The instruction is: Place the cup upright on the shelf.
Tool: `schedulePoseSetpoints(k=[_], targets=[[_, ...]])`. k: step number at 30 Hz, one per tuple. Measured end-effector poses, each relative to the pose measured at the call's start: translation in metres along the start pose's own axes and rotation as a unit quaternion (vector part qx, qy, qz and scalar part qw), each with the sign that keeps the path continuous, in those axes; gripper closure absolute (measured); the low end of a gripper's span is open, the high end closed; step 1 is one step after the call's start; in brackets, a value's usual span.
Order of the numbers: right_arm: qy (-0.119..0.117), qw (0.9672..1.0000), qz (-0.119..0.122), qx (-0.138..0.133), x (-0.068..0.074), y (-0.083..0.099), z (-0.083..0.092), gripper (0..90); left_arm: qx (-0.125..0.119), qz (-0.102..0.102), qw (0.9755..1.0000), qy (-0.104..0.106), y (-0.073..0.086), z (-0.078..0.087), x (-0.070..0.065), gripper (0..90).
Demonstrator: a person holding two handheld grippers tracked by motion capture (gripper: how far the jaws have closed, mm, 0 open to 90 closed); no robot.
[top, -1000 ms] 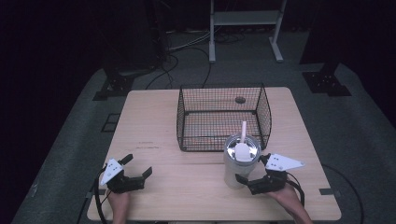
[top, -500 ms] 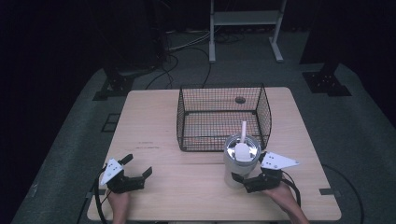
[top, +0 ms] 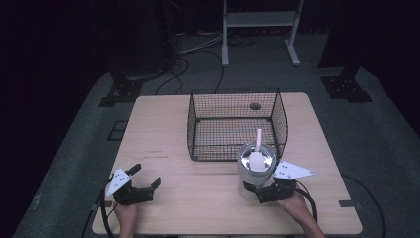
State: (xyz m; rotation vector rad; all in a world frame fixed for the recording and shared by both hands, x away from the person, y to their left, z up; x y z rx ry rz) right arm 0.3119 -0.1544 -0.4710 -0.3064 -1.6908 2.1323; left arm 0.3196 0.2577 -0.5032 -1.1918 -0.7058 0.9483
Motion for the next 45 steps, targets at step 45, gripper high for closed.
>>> schedulePoseSetpoints(k=[45], targets=[[-0.060,0.9974,0.015,-0.037,-0.029,-0.122,-0.040,8.9,-0.006,0.008,0.9999,0.002,0.000,0.001,0.001,0.0]])
Point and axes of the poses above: each handheld gripper's, and its own axes: z roughly backward along the jaws, y roughly out of its underside, x roughly to its left, the point moved 5 cm from there along -z, roughly forward along the jaws, and after that the axes turned 8 degrees about -y, right-handed, at the moved point
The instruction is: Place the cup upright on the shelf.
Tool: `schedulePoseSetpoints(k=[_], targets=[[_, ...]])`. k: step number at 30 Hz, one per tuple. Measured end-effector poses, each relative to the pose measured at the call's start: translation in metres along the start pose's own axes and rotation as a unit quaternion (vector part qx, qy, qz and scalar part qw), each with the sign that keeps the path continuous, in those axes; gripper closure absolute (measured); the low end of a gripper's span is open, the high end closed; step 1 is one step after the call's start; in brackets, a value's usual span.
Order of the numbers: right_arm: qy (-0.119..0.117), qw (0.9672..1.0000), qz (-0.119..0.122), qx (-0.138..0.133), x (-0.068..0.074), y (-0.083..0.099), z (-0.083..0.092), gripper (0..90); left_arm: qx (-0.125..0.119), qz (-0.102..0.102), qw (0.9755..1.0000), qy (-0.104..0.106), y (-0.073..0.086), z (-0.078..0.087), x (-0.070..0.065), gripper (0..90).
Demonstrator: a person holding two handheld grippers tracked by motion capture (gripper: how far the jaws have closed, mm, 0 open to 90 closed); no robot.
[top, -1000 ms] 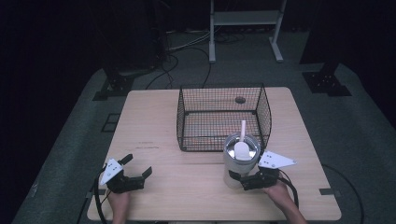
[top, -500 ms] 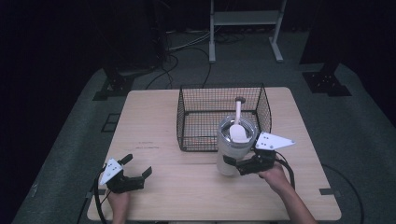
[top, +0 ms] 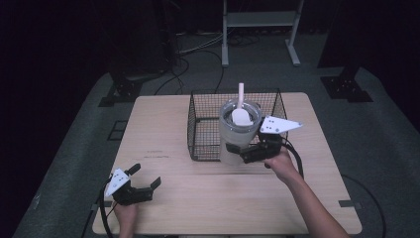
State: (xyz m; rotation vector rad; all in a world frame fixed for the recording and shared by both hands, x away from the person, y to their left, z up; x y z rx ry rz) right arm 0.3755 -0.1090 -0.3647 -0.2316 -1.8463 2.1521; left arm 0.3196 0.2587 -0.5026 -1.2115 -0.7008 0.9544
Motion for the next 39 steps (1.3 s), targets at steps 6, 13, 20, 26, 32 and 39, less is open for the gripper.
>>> schedulePoseSetpoints(k=[6,13,20,26,32,39], targets=[[0.008,1.0000,0.002,0.005,-0.019,-0.019,-0.016,8.9,-0.003,0.002,1.0000,0.000,0.000,0.000,0.001,0.0],[0.023,0.9996,0.010,0.009,-0.044,-0.033,-0.034,8.7,-0.002,0.000,1.0000,0.001,0.000,0.001,0.001,0.0],[0.023,0.9993,0.018,0.023,-0.058,-0.042,-0.052,8.6,-0.004,0.004,1.0000,0.002,0.000,0.001,0.001,0.0],[0.026,0.9991,0.013,0.030,-0.073,-0.046,-0.072,8.6,-0.004,0.003,1.0000,0.005,0.000,0.002,0.001,0.0],[0.024,0.9993,0.011,0.026,-0.086,-0.045,-0.085,8.6,-0.005,0.003,1.0000,0.006,0.000,0.002,0.001,0.0],[0.030,0.9992,0.007,0.024,-0.103,-0.041,-0.099,8.6,-0.006,0.005,0.9999,0.008,0.000,0.003,0.001,0.0]])
Point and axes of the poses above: each handheld gripper's, and its own axes: z roughly backward along the jaws, y roughly out of its underside, x roughly to its left, the point moved 5 cm from there along -z, roughly forward along the jaws, and after that the axes turned 8 degrees about -y, right-handed, at the moved point
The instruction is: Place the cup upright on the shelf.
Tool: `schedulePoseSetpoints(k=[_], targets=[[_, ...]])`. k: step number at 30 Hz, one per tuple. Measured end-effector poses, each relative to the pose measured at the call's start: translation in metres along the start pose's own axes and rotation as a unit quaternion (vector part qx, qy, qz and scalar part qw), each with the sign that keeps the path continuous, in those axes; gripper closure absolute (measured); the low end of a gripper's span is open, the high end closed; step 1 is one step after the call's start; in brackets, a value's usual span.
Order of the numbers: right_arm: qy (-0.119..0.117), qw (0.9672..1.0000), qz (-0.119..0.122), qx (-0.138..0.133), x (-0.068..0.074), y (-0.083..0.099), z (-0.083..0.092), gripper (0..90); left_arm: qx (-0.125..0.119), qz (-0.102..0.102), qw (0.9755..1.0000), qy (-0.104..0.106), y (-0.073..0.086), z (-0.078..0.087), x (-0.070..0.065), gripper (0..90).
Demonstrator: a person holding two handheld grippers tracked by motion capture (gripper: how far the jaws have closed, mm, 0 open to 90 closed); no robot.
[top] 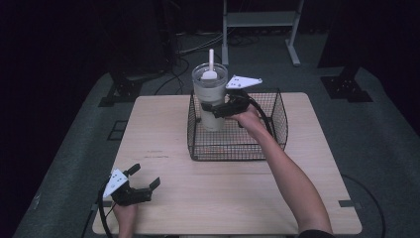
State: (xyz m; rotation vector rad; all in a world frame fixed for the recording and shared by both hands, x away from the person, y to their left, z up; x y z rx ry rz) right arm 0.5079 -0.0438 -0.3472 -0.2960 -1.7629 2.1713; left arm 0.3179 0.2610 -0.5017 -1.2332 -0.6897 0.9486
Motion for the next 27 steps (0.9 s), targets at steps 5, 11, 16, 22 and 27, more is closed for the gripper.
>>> schedulePoseSetpoints(k=[5,11,16,22,27], targets=[[-0.003,0.9999,-0.014,0.001,-0.005,0.007,-0.004,8.6,0.001,0.001,1.0000,0.001,0.000,0.000,0.000,0.0],[-0.005,0.9997,-0.016,0.018,-0.012,0.019,-0.011,8.6,-0.001,0.003,1.0000,0.001,0.000,0.001,0.000,0.0],[-0.013,0.9995,-0.023,0.018,-0.017,0.030,-0.015,8.7,-0.002,0.002,1.0000,0.006,0.000,0.001,0.000,0.0],[-0.016,0.9989,-0.031,0.032,-0.021,0.043,-0.021,8.7,-0.002,0.003,1.0000,0.005,0.000,0.001,0.000,0.0],[-0.013,0.9987,-0.039,0.031,-0.023,0.050,-0.022,8.6,-0.003,0.003,1.0000,0.006,0.000,0.001,0.000,0.0]])
Point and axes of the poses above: each handheld gripper's, and its own axes: z roughly backward along the jaws, y roughly out of its underside, x roughly to its left, the point moved 5 cm from there along -z, roughly forward along the jaws, and after that the axes turned 8 degrees about -y, right-handed, at the moved point
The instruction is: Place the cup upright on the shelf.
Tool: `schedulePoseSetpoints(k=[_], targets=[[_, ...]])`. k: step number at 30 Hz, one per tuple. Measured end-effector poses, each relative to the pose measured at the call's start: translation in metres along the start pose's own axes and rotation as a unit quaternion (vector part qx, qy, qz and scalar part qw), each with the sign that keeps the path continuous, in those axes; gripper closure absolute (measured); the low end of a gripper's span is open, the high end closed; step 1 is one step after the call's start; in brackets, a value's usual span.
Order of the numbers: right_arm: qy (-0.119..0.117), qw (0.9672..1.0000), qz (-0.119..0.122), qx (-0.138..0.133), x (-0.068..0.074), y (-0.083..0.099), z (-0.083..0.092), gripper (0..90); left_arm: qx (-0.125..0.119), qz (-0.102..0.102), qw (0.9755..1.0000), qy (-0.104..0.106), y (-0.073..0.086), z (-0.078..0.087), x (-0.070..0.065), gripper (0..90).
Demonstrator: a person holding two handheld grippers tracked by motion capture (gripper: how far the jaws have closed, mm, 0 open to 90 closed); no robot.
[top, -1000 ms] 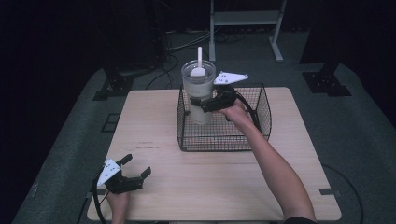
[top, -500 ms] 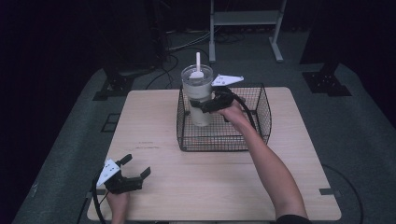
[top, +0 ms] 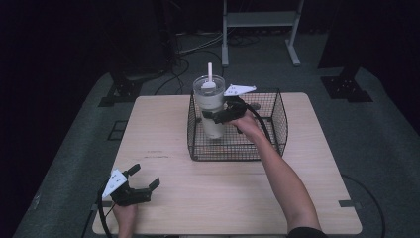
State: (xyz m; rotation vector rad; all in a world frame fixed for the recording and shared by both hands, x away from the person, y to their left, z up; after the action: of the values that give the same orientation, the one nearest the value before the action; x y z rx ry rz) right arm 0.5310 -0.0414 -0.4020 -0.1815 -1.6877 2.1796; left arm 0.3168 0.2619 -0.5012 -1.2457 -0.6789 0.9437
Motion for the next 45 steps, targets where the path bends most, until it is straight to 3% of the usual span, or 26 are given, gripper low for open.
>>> schedulePoseSetpoints(k=[13,27,36,45], targets=[[-0.001,0.9995,-0.010,0.030,-0.007,0.020,-0.007,8.6,-0.002,-0.001,1.0000,0.003,0.000,0.000,0.000,0.0],[0.009,0.9977,-0.002,0.067,-0.014,0.031,-0.017,8.6,-0.003,-0.001,1.0000,0.004,0.000,0.000,0.000,0.0],[0.011,0.9974,-0.008,0.070,-0.022,0.036,-0.010,8.5,-0.003,0.001,1.0000,0.005,0.000,0.000,0.000,0.0],[0.001,0.9976,0.017,0.067,-0.020,0.040,-0.005,8.3,-0.003,0.001,1.0000,0.005,0.000,0.000,-0.001,0.0]])
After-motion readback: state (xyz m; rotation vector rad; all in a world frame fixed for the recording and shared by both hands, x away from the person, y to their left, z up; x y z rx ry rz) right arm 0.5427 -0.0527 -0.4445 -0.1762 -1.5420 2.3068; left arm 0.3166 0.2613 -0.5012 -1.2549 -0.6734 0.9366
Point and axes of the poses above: each handheld gripper's, and its own axes: z roughly backward along the jaws, y roughly out of its underside, x roughly to its left, the point moved 5 cm from there along -z, roughly forward along the jaws, and after that the axes turned 8 degrees about -y, right-handed, at the moved point
